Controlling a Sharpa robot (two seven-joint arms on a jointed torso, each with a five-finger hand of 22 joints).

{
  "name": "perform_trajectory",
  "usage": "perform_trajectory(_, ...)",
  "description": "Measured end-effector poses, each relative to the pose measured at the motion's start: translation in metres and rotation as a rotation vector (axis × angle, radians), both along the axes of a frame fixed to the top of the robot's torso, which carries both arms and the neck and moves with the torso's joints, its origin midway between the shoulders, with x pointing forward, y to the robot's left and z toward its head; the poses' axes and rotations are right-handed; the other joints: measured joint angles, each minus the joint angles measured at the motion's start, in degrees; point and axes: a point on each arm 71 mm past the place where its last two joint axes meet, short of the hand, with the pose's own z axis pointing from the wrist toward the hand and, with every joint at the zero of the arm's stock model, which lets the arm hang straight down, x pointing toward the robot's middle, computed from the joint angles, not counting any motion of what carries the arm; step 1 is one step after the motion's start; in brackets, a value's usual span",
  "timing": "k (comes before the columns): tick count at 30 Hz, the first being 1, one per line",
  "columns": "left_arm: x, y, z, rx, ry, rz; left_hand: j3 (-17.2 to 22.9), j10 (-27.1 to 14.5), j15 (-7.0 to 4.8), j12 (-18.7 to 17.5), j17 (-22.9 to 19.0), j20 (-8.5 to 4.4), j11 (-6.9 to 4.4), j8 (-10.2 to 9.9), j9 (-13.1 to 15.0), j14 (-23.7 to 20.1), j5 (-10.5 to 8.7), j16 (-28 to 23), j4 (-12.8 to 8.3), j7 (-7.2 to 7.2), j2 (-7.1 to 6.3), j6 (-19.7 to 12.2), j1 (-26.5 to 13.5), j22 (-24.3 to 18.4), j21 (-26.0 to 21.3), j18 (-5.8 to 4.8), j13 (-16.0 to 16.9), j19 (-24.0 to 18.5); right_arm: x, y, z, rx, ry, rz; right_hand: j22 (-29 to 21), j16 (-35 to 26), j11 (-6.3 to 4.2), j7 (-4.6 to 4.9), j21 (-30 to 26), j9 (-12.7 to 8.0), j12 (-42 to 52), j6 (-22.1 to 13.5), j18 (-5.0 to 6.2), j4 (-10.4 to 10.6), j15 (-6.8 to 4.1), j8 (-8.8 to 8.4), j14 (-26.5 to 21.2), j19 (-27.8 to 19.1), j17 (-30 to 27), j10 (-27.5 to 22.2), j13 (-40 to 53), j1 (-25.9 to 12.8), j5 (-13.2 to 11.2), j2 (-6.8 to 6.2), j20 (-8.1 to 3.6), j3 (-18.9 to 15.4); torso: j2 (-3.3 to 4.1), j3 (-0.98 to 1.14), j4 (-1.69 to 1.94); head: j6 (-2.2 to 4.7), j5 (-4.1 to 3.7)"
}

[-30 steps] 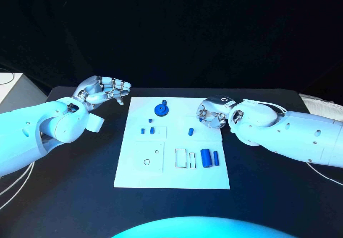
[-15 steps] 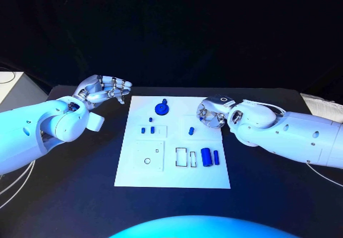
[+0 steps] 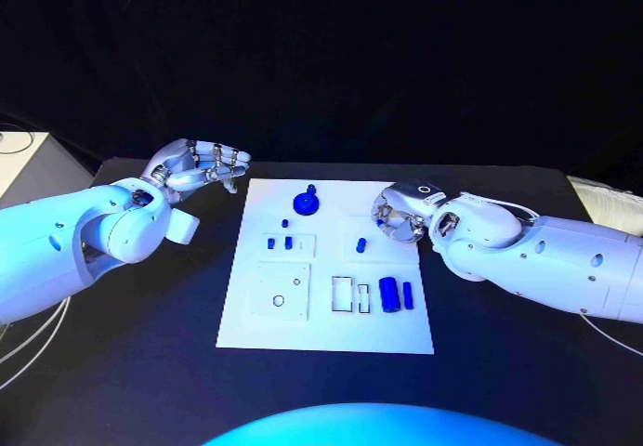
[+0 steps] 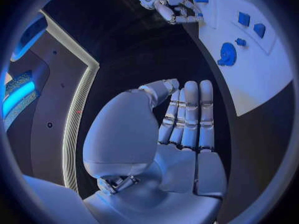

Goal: Assemble the parts on the task board

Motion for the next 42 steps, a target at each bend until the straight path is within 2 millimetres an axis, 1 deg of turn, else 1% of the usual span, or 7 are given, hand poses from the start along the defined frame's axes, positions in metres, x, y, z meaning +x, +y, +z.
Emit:
perform_trajectory(4, 0.001, 0.001, 0.000, 0.001, 0.000, 0.003, 0.0, 0.0, 0.00, 0.0, 0.0, 0.00, 0.00, 0.0, 0.0, 0.0, 0.00, 0.0, 0.0, 0.00, 0.00, 0.0, 0.0, 0.0, 0.0, 0.00, 0.0, 0.0, -0.002, -0.001, 0.000, 0.020, -0.017, -0.007, 0.4, 0.0, -0.27, -0.19, 0.6, 0.1, -0.2, 0.2, 0.00, -0.2, 0.00, 0.12, 0.0, 0.2, 0.4, 0.3, -0.1, -0.3, 0.4, 0.28, -0.20, 0.2, -0.01, 0.00, 0.01, 0.06, 0.09)
perform_trajectory(9, 0.001, 0.001, -0.001, 0.002, 0.000, 0.004, 0.0, 0.0, 0.00, 0.0, 0.0, 0.00, 0.00, 0.0, 0.0, 0.0, 0.00, 0.0, 0.0, 0.00, 0.00, 0.0, 0.0, 0.0, 0.0, 0.00, 0.0, 0.0, -0.006, -0.001, 0.005, 0.055, -0.048, -0.007, 0.7, 0.0, -0.12, -0.09, 0.9, 0.2, -0.2, 0.3, 0.00, -0.2, 0.00, 0.24, 0.0, 0.6, 0.5, 0.5, -0.1, -0.3, 0.4, 0.28, -0.19, 0.2, -0.04, 0.01, 0.00, 0.13, 0.03)
perform_trajectory(19, 0.003, 0.003, -0.001, 0.005, 0.000, 0.010, 0.0, 0.0, 0.00, 0.0, 0.0, 0.00, 0.00, 0.0, -0.1, 0.0, 0.00, 0.0, 0.0, 0.19, 0.00, -0.2, 0.0, 0.0, 0.0, 0.00, -0.1, 0.0, -0.012, -0.005, 0.021, 0.113, -0.094, -0.006, 0.7, 0.2, -0.25, 0.02, 1.3, 0.3, -0.2, 0.4, 0.00, -0.4, 0.00, 0.22, 0.0, 0.6, 0.5, 0.7, -0.1, -0.3, 0.4, 0.27, -0.19, 0.4, -0.04, 0.03, -0.10, 0.27, 0.06)
perform_trajectory(24, 0.004, 0.003, -0.002, 0.005, 0.000, 0.012, 0.0, 0.0, 0.00, 0.0, 0.0, 0.00, 0.00, 0.0, 0.0, 0.0, 0.00, 0.0, 0.0, 0.19, 0.00, -0.2, 0.0, 0.0, 0.0, 0.00, -0.1, 0.0, -0.019, -0.001, 0.031, 0.147, -0.102, 0.011, 0.7, 0.2, -0.26, -0.16, 1.6, 0.4, -0.3, 0.6, 0.00, -0.4, 0.00, 0.20, 0.0, 0.6, 0.5, 0.8, -0.1, -0.3, 0.4, 0.27, -0.20, 0.4, -0.05, 0.01, -0.14, 0.34, 0.09)
perform_trajectory(30, 0.005, 0.000, -0.002, 0.004, 0.001, 0.008, 0.0, 0.0, 0.00, 0.0, 0.0, 0.00, 0.00, 0.0, 0.0, 0.0, 0.00, 0.0, 0.0, 0.19, 0.00, -0.2, 0.0, 0.0, 0.0, 0.00, -0.1, 0.0, -0.033, 0.025, 0.036, 0.200, -0.086, 0.072, 0.7, 0.2, -0.22, -0.17, 1.6, 0.4, -0.3, 0.6, 0.00, -0.4, 0.01, 0.45, 0.0, 0.6, 0.5, 0.8, -0.1, -0.3, 0.4, 0.27, -0.20, 0.4, -0.04, 0.05, -0.10, 0.38, 0.66)
perform_trajectory(39, 0.006, -0.006, -0.002, 0.000, 0.000, -0.002, 0.0, 0.0, 0.00, 0.0, 0.0, 0.00, 0.00, 0.0, 0.0, 0.0, 0.00, -0.2, 0.0, 0.19, 0.00, -0.2, 0.0, -0.1, 0.0, 0.00, -0.2, 0.0, -0.058, 0.077, 0.030, 0.255, -0.036, 0.196, 0.7, 0.2, -0.22, -0.17, 1.5, 0.4, -0.3, 0.6, 0.00, -0.4, 0.01, 0.44, 0.0, 0.6, 0.4, 0.8, -0.1, -0.3, 0.4, 0.27, -0.20, 0.4, -0.07, -0.04, 0.00, 0.24, 2.32)
perform_trajectory(42, 0.005, -0.007, -0.002, -0.001, 0.000, -0.004, 0.0, 0.0, 0.00, 0.0, 0.0, 0.00, 0.00, 0.0, 0.0, 0.0, 0.00, -0.2, 0.0, 0.19, 0.00, -0.2, 0.0, -0.1, 0.0, 0.00, -0.2, 0.0, -0.064, 0.092, 0.027, 0.263, -0.021, 0.229, 0.7, 0.2, -0.21, -0.17, 1.5, 0.4, -0.3, 0.6, 0.00, -0.4, 0.01, 0.44, 0.0, 0.6, 0.3, 0.8, -0.1, -0.3, 0.4, 0.27, -0.20, 0.4, -0.04, -0.04, 0.00, 0.43, 2.87)
